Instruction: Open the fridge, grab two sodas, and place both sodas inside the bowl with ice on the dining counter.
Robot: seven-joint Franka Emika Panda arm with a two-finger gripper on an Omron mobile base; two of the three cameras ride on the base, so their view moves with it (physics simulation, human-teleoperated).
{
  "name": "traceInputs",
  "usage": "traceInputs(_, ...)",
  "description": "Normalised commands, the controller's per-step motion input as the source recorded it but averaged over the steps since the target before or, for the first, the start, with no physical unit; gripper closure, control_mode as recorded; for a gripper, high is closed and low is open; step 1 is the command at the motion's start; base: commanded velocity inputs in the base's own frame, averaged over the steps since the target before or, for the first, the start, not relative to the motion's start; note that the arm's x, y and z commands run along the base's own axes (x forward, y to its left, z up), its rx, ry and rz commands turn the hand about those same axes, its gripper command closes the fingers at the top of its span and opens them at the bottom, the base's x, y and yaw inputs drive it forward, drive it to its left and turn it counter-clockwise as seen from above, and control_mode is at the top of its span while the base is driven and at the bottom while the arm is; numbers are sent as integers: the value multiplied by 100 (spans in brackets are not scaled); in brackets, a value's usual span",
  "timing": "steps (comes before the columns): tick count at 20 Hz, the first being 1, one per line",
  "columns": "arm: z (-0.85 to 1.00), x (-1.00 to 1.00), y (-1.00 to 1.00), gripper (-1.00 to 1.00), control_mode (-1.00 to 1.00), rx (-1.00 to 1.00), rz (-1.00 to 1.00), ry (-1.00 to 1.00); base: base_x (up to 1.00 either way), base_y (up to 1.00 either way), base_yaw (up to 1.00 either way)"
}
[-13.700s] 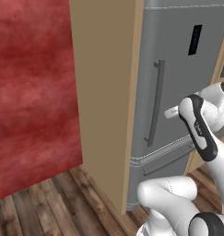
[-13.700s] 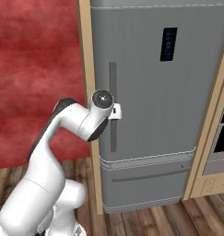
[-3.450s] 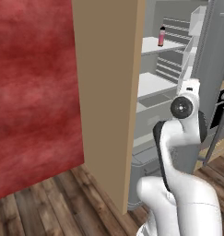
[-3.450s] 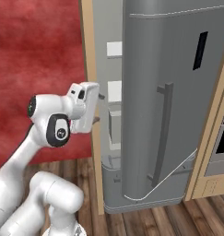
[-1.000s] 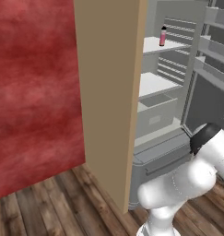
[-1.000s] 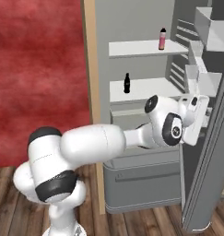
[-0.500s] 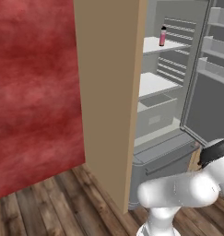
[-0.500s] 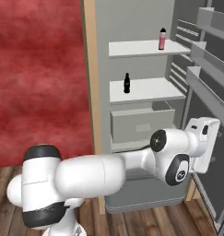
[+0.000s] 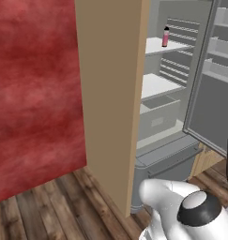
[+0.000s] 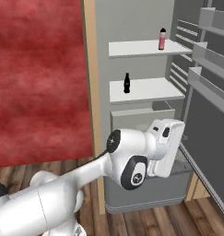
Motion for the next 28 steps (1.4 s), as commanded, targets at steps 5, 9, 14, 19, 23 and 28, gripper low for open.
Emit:
traceInputs(5,-10,-55,75,-100,-100,45,-15,-12,0,0,0)
traceInputs(9,-23,-69,52,-100,-100,70,-16,-23,0,0,0)
traceInputs(14,-31,-44,69,-100,-100,72,-7,-20,0,0,0)
traceInputs(19,-1,-15,91,-100,-100,54,-6,-15,0,0,0)
traceInputs(23,29,-3,86,-100,-100,33,-12,-15,0,0,0)
traceInputs(28,23,-37,83,-100,-100,18,-29,-11,0,0,0)
